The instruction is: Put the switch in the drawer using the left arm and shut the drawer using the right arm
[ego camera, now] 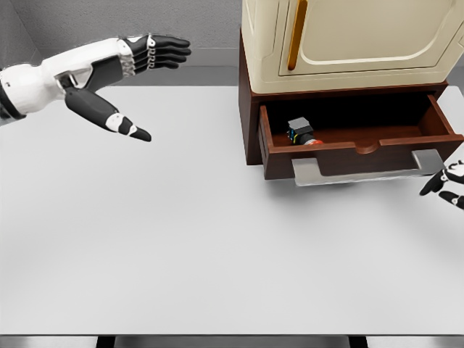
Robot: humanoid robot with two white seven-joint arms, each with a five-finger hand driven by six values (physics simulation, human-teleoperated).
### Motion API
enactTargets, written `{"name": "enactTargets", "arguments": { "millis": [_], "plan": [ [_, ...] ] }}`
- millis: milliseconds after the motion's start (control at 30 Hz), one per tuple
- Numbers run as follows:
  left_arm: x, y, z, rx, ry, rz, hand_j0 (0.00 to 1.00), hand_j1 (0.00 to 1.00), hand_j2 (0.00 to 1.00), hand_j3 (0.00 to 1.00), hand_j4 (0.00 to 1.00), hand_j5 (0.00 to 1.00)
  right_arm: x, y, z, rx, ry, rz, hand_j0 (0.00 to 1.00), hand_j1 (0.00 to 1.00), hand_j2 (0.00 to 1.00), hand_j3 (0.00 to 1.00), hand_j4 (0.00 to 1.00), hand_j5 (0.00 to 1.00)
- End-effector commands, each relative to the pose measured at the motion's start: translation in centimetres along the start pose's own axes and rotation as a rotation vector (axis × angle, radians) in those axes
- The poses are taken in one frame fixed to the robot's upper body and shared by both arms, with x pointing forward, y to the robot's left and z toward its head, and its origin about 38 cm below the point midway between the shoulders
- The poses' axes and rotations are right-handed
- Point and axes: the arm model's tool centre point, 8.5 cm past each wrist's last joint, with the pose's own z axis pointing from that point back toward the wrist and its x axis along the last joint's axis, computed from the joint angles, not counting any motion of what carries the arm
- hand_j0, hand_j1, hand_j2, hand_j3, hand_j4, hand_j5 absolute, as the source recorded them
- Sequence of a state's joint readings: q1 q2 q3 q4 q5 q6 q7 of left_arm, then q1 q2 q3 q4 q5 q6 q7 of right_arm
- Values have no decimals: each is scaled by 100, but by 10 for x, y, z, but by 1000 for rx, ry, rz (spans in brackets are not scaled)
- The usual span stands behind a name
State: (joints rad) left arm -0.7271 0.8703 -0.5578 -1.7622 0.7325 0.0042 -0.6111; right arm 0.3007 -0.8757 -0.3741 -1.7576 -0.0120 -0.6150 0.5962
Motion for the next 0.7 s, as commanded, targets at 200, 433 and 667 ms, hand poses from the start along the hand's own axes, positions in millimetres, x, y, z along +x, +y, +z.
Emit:
{"name": "enactTargets", "arguments": {
  "millis": [200, 433, 667],
  "plan": [
    [1, 2, 1, 10, 1, -5, 100, 100, 100, 100, 100, 100, 1, -7, -2, -16, -6, 6, 47, 47, 47, 47, 47, 47],
    [8, 9, 3, 38, -7, -7, 100, 100, 100, 100, 100, 100, 2, -14, -5, -25, -14, 23, 47, 47, 47, 47, 47, 47],
    [5, 7, 3, 47, -22, 8, 100, 100, 100, 100, 100, 100, 4, -1, -15, 17, -37, 5, 47, 47, 47, 47, 47, 47]
  ]
}}
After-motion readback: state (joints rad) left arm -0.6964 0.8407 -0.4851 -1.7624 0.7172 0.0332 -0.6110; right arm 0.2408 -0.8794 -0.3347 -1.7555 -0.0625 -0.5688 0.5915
